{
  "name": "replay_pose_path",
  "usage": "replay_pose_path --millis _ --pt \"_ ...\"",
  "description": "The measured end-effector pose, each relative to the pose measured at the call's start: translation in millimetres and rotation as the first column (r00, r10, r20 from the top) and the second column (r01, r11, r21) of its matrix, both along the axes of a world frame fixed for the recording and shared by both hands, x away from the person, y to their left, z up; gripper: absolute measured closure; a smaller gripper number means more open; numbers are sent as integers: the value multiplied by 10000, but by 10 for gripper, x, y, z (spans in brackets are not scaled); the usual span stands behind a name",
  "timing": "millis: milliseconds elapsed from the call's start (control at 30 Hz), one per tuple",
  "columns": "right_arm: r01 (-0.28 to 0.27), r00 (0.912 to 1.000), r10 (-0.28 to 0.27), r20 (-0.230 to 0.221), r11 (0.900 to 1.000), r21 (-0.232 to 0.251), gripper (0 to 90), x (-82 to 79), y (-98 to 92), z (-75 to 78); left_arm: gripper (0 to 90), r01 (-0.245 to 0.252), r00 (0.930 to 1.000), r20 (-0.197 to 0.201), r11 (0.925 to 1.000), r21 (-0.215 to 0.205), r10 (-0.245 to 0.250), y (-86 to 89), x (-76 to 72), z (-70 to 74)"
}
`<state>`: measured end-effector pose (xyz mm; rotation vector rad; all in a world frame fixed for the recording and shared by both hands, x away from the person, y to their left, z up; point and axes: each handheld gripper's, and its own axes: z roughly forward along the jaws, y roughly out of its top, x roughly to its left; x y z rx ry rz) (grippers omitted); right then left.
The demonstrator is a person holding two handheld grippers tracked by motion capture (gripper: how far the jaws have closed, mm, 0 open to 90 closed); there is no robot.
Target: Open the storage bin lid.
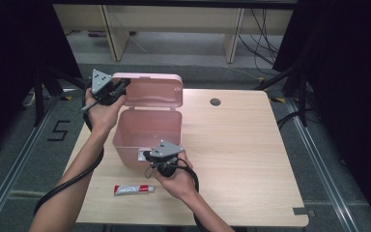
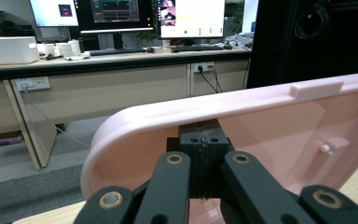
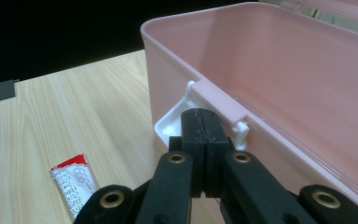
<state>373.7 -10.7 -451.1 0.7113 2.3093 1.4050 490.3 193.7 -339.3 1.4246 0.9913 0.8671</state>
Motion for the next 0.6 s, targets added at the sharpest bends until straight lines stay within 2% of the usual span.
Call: replay_pose_path --millis 67,100,267,533,600 --pt "43 10000 -43 24 10000 -21 900 1 -4 2 898 -24 10000 -2 10000 -1 24 -2 16 5" --pt "85 9999 -85 -100 10000 45 900 -10 2 -1 898 -30 10000 0 10000 7 30 -3 24 7" --pt "49 10000 -49 67 10000 55 900 -1 5 -7 898 -92 10000 -24 10000 39 92 -13 65 9" --pt "-20 10000 20 56 10000 -21 900 2 -1 -2 898 -149 9998 -112 9998 114 150 -24 143 5" --pt "49 10000 -49 -78 10000 33 900 -9 2 -2 898 -171 9997 -165 9998 120 173 -27 162 -6"
